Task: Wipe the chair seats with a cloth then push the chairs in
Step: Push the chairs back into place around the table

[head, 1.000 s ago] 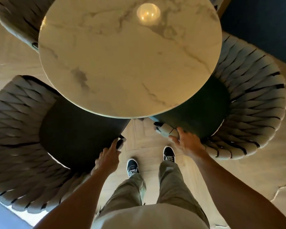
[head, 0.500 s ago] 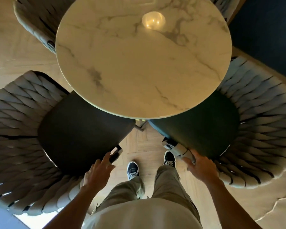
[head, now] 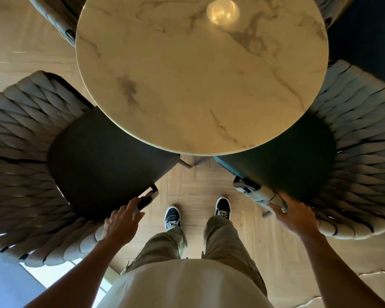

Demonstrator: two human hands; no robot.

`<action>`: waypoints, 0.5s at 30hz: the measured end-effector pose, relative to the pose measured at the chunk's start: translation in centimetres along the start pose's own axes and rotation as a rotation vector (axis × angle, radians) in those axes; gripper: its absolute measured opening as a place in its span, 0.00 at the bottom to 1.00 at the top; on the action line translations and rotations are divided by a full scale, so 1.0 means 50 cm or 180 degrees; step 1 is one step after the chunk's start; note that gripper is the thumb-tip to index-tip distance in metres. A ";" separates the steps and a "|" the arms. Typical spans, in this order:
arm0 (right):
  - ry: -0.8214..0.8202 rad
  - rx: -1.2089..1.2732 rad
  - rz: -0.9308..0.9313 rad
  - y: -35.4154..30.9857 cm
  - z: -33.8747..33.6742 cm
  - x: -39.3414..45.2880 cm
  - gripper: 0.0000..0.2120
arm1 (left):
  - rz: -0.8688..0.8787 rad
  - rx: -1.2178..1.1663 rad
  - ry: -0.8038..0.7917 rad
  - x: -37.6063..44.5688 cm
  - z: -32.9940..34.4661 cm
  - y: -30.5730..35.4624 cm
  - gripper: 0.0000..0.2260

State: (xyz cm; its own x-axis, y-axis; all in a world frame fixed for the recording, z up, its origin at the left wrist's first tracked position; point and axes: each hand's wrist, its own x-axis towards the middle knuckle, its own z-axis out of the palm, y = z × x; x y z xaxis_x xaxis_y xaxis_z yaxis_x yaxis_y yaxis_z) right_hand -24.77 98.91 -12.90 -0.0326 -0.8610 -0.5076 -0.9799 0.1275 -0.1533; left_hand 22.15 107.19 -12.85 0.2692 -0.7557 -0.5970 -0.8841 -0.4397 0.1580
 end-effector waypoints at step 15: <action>0.0087 0.0283 0.0109 -0.027 0.027 -0.027 0.24 | 0.0115 -0.0052 0.0064 0.009 0.029 0.046 0.21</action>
State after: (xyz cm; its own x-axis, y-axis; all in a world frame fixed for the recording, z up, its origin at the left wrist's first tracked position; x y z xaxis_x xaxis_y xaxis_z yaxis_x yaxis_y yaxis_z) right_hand -23.13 100.56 -13.15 -0.0724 -0.8684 -0.4906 -0.9568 0.1993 -0.2115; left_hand 19.66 106.56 -13.91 0.2450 -0.7808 -0.5748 -0.8871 -0.4198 0.1922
